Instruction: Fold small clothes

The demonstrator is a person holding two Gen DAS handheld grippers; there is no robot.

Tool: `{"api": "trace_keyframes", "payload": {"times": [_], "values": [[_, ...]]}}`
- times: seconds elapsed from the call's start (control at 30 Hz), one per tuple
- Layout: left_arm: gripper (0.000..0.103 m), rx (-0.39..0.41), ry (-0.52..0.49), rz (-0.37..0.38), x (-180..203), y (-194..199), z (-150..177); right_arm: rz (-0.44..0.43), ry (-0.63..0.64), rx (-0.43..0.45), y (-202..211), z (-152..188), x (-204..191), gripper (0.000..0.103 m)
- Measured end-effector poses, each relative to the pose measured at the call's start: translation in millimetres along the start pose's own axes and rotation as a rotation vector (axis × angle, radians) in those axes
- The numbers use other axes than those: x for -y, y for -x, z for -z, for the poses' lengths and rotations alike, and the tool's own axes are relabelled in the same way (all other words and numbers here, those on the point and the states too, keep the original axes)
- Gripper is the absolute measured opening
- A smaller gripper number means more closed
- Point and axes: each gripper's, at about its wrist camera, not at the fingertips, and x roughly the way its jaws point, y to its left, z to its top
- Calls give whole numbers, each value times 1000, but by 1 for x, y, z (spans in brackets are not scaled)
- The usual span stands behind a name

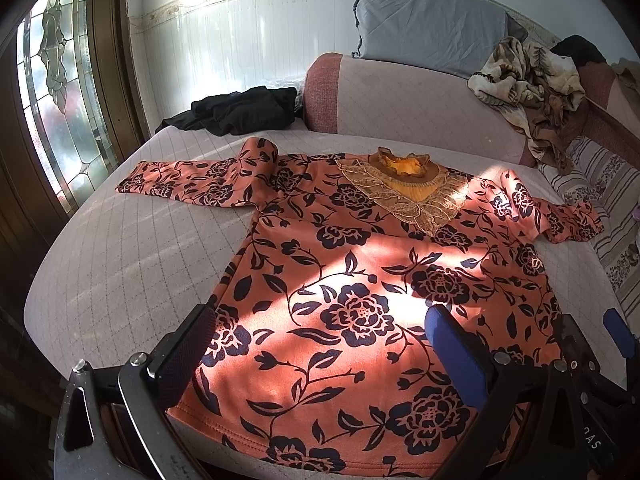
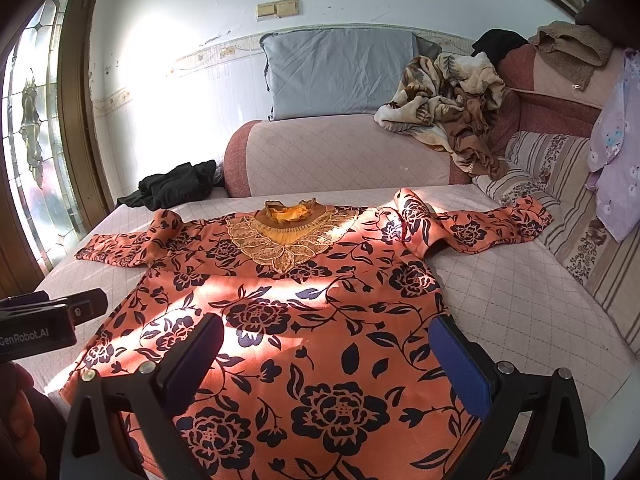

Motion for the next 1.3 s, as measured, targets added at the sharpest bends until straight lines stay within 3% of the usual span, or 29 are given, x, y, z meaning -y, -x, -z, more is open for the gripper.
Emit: {"api": "trace_keyframes", "payload": {"times": [1.1,1.2,1.3], "values": [[103,-14,-3,19,-1,-11,0,6,6,-15,-5,3,1,103],[103,-11,14,16,-18,-20,-5,-56,-29,-46,-3,-6,7,103],[103,-27,58,-12,-48,-41,-17,-176,-154,-46,-3,-33,45,103]]}}
